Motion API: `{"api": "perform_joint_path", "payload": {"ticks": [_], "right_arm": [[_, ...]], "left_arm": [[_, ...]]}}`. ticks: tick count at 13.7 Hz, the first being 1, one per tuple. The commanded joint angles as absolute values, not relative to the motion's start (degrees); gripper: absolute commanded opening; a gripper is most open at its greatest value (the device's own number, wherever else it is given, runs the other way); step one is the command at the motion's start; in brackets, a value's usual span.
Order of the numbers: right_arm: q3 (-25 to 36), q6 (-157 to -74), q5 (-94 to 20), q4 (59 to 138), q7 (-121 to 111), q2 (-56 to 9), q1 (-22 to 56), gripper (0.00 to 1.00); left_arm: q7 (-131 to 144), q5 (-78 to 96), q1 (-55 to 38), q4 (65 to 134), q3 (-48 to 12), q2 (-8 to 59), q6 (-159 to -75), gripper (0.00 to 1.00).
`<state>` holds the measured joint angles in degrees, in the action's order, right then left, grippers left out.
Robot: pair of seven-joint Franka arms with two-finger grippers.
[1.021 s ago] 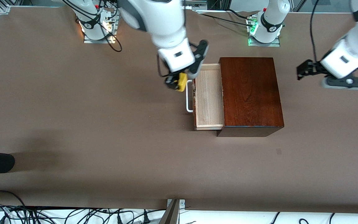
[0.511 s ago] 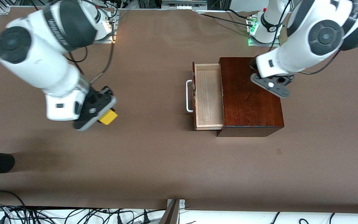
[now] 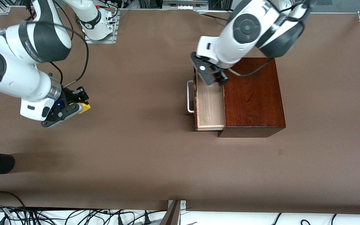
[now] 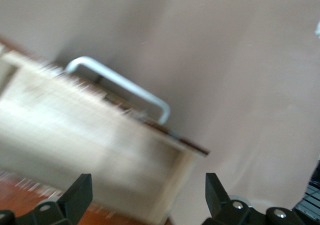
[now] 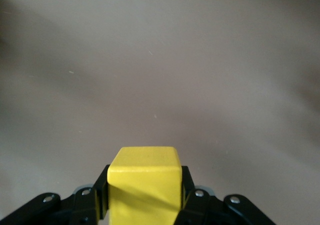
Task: Open drawer, take yellow block, close drawer
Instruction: 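Push the drawer shut with the left gripper while the right gripper holds the cube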
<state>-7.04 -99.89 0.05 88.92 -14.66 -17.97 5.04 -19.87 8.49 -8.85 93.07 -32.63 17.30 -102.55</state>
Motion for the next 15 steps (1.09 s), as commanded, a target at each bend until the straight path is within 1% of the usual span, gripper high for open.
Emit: {"api": "perform_joint_path", "payload": {"ticks": [1, 3, 5, 7, 8, 11, 15], "right_arm": [[-6.16, -110.16, -0.97, 104.01, -10.29, -12.06, 4.48, 0.0], [-5.36, -117.13, -1.14, 110.63, -10.02, -11.08, 4.31, 0.0], [-4.75, -123.28, -1.06, 116.42, -6.52, -10.64, 4.13, 0.0], [-4.14, -133.1, -1.23, 124.33, -6.33, -9.67, 3.78, 0.0], [-3.43, -137.07, -1.32, 127.06, -6.33, -9.84, 3.78, 0.0], [-2.2, -139.48, -1.67, 128.58, -4.41, -11.95, 3.69, 0.0], [-2.2, -142.81, -1.58, 129.46, 1.67, -14.14, 3.95, 0.0]], "left_arm": [[-21.18, 13.17, -12.37, 86.77, -33.84, 24.58, -102.22, 1.0], [-22.23, 12.84, -15.02, 83.77, -33.66, 29.34, -102.48, 1.0], [-29.65, 9.25, -16.08, 84.29, -33.75, 32.59, -107.03, 1.0], [-40.82, 5.21, -16.52, 84.29, -33.58, 34.97, -110.73, 1.0], [-44.18, 3.36, -16.61, 84.2, -33.57, 36.2, -112.22, 1.0], [-47.28, -6.65, -18.45, 84.46, -33.57, 39.54, -117.33, 1.0], [-47.37, -12.9, -18.54, 84.64, -33.49, 41.57, -118.12, 1.0]]}}
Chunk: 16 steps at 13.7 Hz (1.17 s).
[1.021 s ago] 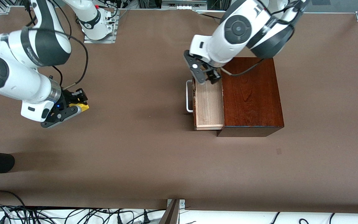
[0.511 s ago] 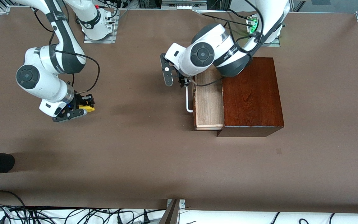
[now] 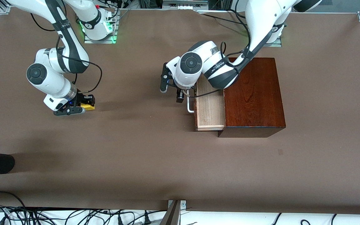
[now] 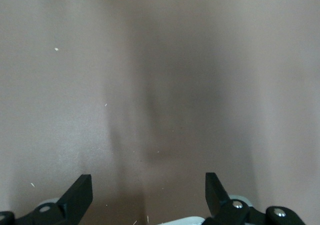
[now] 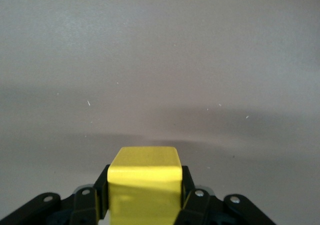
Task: Open drawer, take yellow block, close drawer
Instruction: 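Push the drawer shut with the left gripper while the right gripper holds the cube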
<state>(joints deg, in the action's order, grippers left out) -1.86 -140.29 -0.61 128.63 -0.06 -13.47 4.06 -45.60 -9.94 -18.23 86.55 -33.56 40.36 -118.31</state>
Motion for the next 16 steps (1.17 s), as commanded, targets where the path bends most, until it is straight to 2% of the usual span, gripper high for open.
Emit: {"api": "perform_joint_path", "payload": {"ticks": [1, 7, 12, 13, 14, 16], "right_arm": [[-2.2, -145.08, -1.5, 129.46, 1.23, -15.46, 4.04, 0.0], [-2.2, -152.66, -1.32, 129.46, 0.44, -20.83, 4.22, 0.0], [-2.2, -153.19, -1.32, 129.46, 0.44, -21.62, 4.4, 0.0], [-2.2, -153.19, -1.32, 129.46, 0.44, -21.88, 4.48, 0.3], [-2.2, -153.28, -1.41, 129.46, 0.53, -21.88, 4.4, 0.99], [-2.2, -152.67, -1.41, 129.2, 0.53, -20.92, 4.39, 1.0]], "left_arm": [[-47.72, -14.22, -18.37, 85.51, -33.57, 41.49, -117.86, 1.0], [-48.69, -17.93, -17.32, 85.78, -32.0, 41.05, -115.85, 1.0], [-48.78, -18.02, -14.33, 85.69, -31.46, 39.99, -106.71, 1.0], [-48.78, -17.93, -14.15, 85.69, -31.38, 39.29, -105.66, 1.0], [-48.78, -17.93, -13.54, 85.69, -31.29, 38.77, -104.25, 1.0], [-48.87, -18.02, -11.7, 85.78, -31.29, 38.23, -101.53, 1.0]]}}
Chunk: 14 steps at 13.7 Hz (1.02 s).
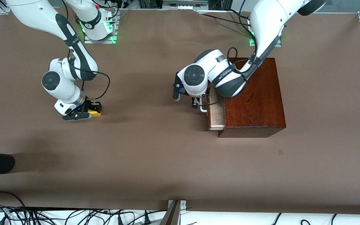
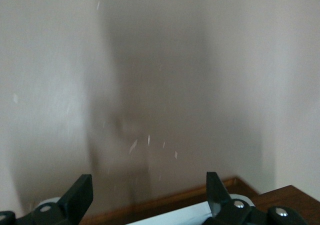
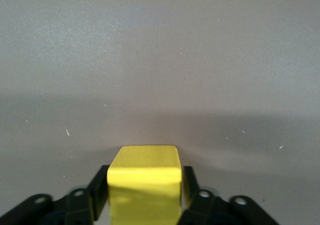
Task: Open drawer, take yellow block, close drawer
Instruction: 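Push the drawer shut with the left gripper while the right gripper holds the cube, then open the right gripper to drop the cube onto the table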
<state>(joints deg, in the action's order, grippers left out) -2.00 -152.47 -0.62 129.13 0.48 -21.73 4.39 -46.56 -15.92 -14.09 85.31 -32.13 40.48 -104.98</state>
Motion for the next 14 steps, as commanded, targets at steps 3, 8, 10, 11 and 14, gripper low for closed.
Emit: {"api": "perform_joint_path", "payload": {"ticks": [3, 8, 10, 11, 14], "right_arm": [[-2.2, -148.13, -0.88, 128.41, -0.53, -15.76, 4.39, 1.0], [-2.29, -128.63, -1.31, 123.32, 0.26, -3.1, 4.22, 1.0], [-2.11, -120.36, -1.58, 119.64, 0.88, 0.34, 4.22, 1.0], [-2.02, -116.93, -1.67, 116.83, 0.53, 0.96, 4.13, 1.0], [-1.85, -102.7, -1.67, 105.94, 0.18, 0.62, 4.13, 1.0]], "left_arm": [[-48.87, -18.02, -10.37, 85.78, -31.29, 38.32, -100.99, 1.0], [-48.52, -17.84, -10.11, 85.26, -31.64, 38.23, -101.69, 1.0], [-47.73, -16.88, -9.76, 82.9, -32.78, 37.71, -101.87, 1.0], [-47.64, -16.44, -10.02, 79.75, -33.48, 37.18, -101.78, 1.0], [-45.18, -16.35, -9.76, 71.92, -33.66, 35.08, -100.99, 1.0]]}}
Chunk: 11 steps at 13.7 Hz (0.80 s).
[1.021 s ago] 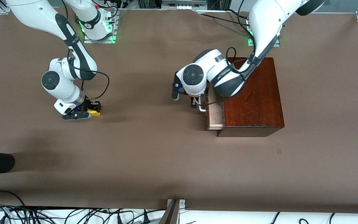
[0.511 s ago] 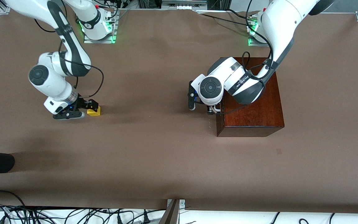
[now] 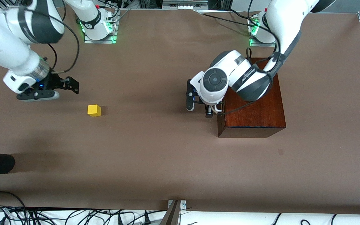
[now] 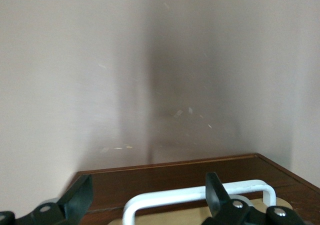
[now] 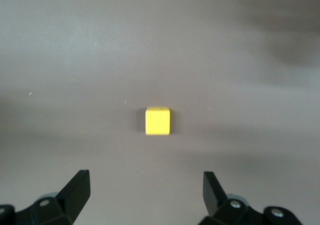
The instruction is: Open drawer, take yellow block, close drawer
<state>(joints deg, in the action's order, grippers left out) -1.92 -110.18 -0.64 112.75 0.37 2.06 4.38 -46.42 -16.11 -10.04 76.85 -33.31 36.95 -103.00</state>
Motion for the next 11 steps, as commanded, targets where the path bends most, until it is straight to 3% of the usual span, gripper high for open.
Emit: {"api": "perform_joint_path", "payload": {"ticks": [1, 5, 6, 11], "right_arm": [[-1.76, -100.57, -1.58, 103.99, -0.09, 0.53, 4.13, 1.0], [-1.5, -97.66, -0.88, 100.82, -4.11, 0.7, 4.13, 1.0], [-1.41, -96.86, -0.7, 99.77, -6.13, 0.62, 4.04, 1.0], [0.09, -92.73, -0.27, 96.86, -7.29, 0.61, 3.96, 1.0]], "left_arm": [[-43.96, -16.26, -9.76, 70.33, -33.58, 33.5, -99.16, 1.0], [-37.46, -12.31, -5.37, 66.1, -32.62, 30.07, -85.81, 1.0], [-33.44, -11.61, -6.32, 66.7, -28.6, 27.36, -85.09, 1.0], [-22.06, -10.03, -6.95, 79.96, -15.59, 15.58, -85.68, 1.0]]}}
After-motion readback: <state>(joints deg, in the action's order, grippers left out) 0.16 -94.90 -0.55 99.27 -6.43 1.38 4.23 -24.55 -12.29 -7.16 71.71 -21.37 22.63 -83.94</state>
